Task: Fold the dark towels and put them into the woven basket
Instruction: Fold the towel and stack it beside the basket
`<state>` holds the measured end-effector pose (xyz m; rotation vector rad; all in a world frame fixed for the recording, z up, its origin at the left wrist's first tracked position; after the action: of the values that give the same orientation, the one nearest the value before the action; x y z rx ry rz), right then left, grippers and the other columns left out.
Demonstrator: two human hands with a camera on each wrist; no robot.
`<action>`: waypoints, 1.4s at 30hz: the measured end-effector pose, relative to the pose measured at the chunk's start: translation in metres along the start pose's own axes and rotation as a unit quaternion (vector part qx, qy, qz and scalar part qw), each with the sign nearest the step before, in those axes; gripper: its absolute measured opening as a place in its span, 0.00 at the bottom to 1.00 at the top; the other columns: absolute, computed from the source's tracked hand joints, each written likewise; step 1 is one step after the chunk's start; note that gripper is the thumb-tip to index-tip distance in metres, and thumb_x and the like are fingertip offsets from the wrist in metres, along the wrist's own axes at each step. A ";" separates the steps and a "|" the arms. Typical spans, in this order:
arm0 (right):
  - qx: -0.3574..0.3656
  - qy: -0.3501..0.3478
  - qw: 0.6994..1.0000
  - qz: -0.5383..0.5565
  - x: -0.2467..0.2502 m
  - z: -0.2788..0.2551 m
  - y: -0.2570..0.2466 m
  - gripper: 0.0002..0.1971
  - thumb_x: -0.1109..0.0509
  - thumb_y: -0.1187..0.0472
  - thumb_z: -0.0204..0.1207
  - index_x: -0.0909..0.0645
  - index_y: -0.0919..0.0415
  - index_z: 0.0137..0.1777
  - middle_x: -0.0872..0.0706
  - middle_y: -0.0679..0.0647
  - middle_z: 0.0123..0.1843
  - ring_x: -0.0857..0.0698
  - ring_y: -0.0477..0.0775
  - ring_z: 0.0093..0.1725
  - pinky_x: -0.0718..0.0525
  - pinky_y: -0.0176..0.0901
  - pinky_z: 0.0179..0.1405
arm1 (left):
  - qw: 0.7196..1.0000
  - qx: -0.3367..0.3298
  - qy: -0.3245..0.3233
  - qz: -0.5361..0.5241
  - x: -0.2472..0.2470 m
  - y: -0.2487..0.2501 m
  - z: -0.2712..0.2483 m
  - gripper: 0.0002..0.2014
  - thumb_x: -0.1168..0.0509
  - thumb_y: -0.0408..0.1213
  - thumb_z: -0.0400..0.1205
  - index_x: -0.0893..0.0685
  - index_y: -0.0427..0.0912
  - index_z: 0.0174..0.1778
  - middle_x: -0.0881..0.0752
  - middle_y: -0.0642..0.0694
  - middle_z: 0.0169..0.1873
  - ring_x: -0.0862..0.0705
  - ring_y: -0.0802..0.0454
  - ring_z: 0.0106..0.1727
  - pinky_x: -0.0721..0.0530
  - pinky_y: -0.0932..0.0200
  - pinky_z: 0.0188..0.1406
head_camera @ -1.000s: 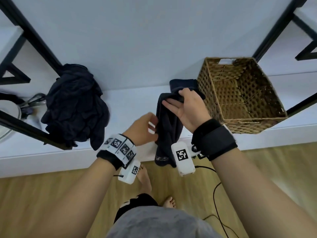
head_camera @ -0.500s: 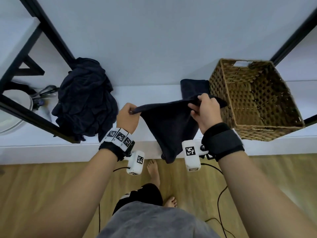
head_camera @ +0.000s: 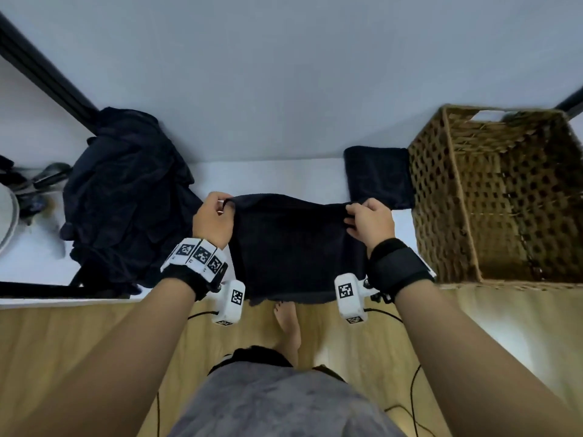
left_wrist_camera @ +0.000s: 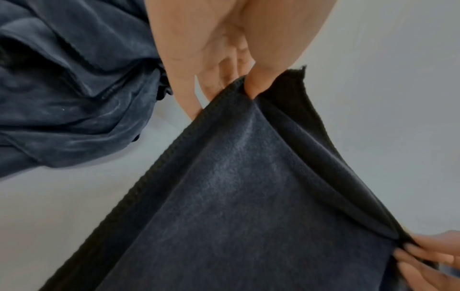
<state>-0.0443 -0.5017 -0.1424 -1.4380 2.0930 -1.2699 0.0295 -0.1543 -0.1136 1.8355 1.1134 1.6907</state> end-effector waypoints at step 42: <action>0.152 -0.152 0.787 -0.578 -0.115 0.122 0.055 0.51 0.22 0.44 0.70 0.50 0.51 0.86 0.60 0.55 0.89 0.56 0.56 0.87 0.41 0.53 0.84 | 0.838 -0.094 -0.349 0.409 -0.150 -0.096 0.069 0.53 0.25 0.51 0.75 0.58 0.59 0.85 0.68 0.50 0.84 0.63 0.46 0.86 0.47 0.43 0.83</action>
<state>0.0554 -0.4564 -0.2805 -2.6179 0.5916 -1.4308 0.0764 -0.1979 -0.2935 2.6431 -0.1820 1.1622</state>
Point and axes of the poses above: each hand's wrist, its own z-axis towards the middle knuckle, its own x-axis out of the back of the hand, y = z × x, the point moved 10 cm from there along z, towards the middle knuckle
